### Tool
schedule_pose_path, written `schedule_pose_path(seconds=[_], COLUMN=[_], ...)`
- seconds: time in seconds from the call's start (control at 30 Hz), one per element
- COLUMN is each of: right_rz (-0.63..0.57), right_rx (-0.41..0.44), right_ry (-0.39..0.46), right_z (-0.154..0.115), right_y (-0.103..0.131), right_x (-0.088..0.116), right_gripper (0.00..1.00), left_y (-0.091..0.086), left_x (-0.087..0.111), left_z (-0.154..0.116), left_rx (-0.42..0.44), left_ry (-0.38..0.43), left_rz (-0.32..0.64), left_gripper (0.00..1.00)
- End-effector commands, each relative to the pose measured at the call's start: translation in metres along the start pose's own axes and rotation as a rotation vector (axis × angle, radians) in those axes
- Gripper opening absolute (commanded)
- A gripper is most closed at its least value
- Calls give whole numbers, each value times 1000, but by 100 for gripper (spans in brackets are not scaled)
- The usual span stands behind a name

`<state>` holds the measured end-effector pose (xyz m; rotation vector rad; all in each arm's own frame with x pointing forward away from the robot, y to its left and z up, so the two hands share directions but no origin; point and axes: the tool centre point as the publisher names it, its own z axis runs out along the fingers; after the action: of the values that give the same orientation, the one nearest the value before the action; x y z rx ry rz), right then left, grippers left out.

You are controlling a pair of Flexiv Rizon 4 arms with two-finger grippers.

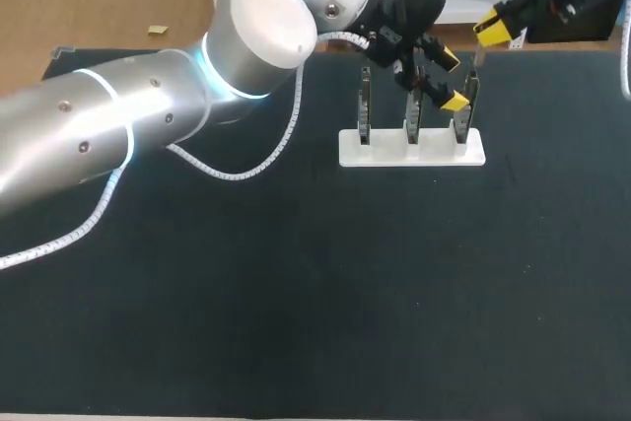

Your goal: Pick up the optical module with the left hand, and insert it into the network port with the right hand.

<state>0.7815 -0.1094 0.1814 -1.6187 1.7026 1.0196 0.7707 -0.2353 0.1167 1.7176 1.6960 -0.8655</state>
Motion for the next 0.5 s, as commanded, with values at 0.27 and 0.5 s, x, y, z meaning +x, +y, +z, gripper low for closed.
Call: schedule_pose_path(seconds=[0.27, 0.5], right_rz=[2, 7], right_rx=[3, -5], right_ry=[-2, -4], right_z=[3, 6], right_y=[4, 3], right_x=[1, 4], right_gripper=[0, 0], left_y=[1, 1], left_x=[-2, -2], left_z=[0, 0], left_rx=[3, 3], left_ry=[7, 7], left_rz=[-3, -3], left_gripper=[100, 100])
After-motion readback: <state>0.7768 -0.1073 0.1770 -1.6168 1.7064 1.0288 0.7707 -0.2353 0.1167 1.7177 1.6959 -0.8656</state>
